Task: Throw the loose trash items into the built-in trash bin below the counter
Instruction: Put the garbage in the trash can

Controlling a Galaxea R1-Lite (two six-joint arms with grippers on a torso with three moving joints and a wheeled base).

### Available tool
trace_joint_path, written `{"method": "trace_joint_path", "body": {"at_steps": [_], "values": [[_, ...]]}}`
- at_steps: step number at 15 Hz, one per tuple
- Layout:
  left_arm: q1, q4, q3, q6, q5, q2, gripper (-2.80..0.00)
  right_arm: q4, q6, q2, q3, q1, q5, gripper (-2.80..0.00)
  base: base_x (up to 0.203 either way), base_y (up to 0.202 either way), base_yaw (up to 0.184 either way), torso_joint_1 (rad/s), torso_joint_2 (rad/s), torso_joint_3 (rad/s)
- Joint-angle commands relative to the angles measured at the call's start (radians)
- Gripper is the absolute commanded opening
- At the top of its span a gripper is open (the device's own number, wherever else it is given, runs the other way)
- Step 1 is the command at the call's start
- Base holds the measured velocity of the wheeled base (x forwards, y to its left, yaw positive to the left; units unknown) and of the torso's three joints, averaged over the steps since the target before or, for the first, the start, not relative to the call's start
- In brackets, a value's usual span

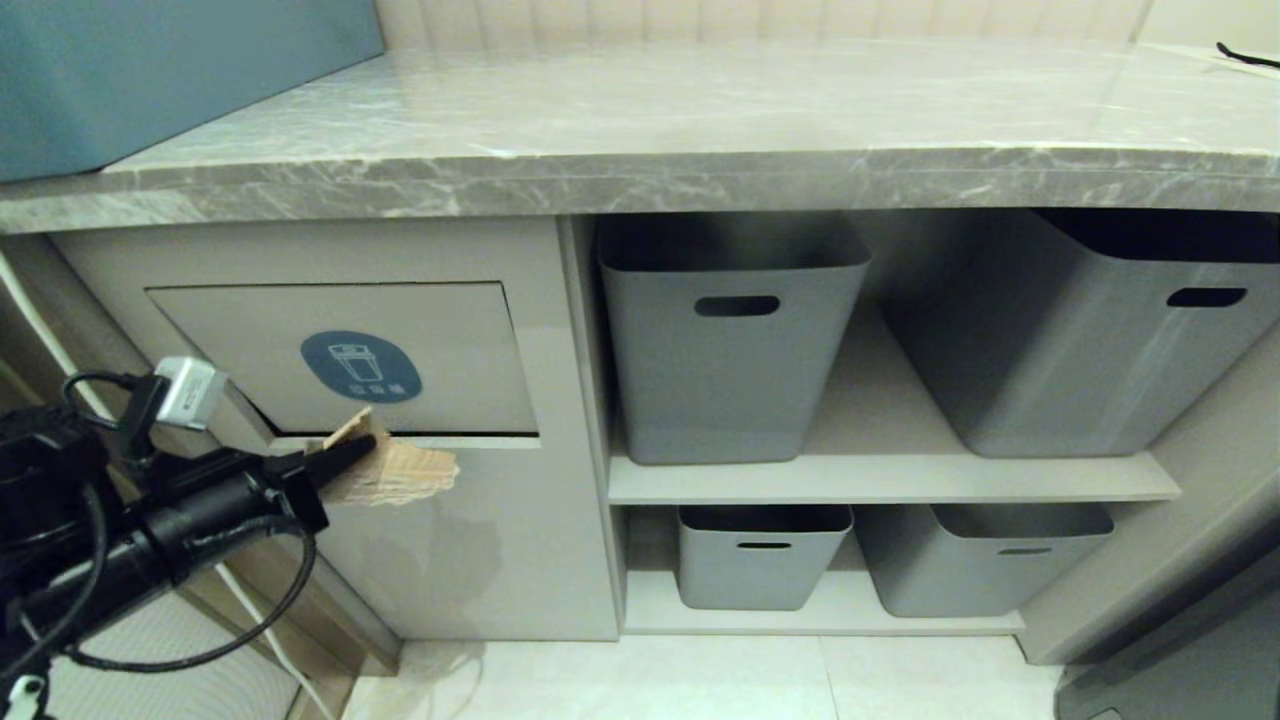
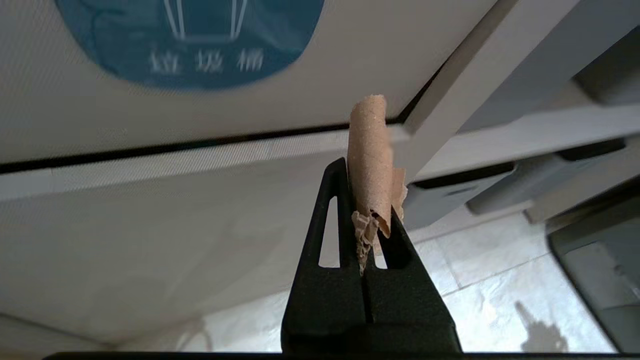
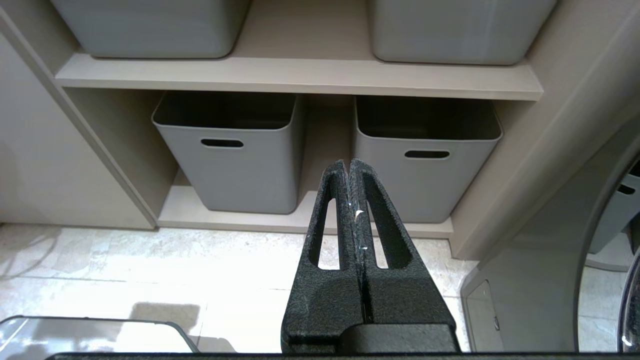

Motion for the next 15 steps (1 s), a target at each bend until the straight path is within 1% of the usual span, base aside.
{"method": "trace_joint_path", "body": {"at_steps": [1,5,6,8,9,10,12,15], "values": [[-0.005,-0.010,-0.018,-0.006,0.001,-0.021,-2.80,0.000,0.000,0.000,0.000,0.000,-0.001,-2.80,0.000,0.000,0.000,0.000,0.00,0.000],[0.003,-0.014,-0.053,-0.004,0.006,0.025,-2.80,0.000,0.000,0.000,0.001,0.000,0.000,-2.80,0.000,0.000,0.000,0.000,0.00,0.000],[0.005,-0.015,-0.067,-0.005,0.020,0.046,-2.80,0.000,0.000,0.000,0.000,0.000,-0.001,-2.80,0.000,0.000,0.000,0.000,0.00,0.000],[0.005,-0.042,-0.093,-0.007,0.069,0.101,-2.80,0.000,0.000,0.000,0.000,0.000,-0.001,-2.80,0.000,0.000,0.000,0.000,0.00,0.000],[0.005,-0.073,-0.110,-0.009,0.108,0.151,-2.80,0.000,0.000,0.000,0.000,0.000,-0.001,-2.80,0.000,0.000,0.000,0.000,0.00,0.000],[0.005,-0.096,-0.152,-0.011,0.146,0.194,-2.80,0.000,0.000,0.000,0.001,0.000,0.000,-2.80,0.000,0.000,0.000,0.000,0.00,0.000],[0.001,-0.109,-0.210,-0.013,0.163,0.246,-2.80,0.000,0.000,0.000,0.000,0.000,-0.001,-2.80,0.000,0.000,0.000,0.000,0.00,0.000],[-0.009,-0.115,-0.270,-0.018,0.166,0.310,-2.80,0.000,0.000,0.000,0.000,0.000,0.000,-2.80,0.000,0.000,0.000,0.000,0.00,0.000]]}}
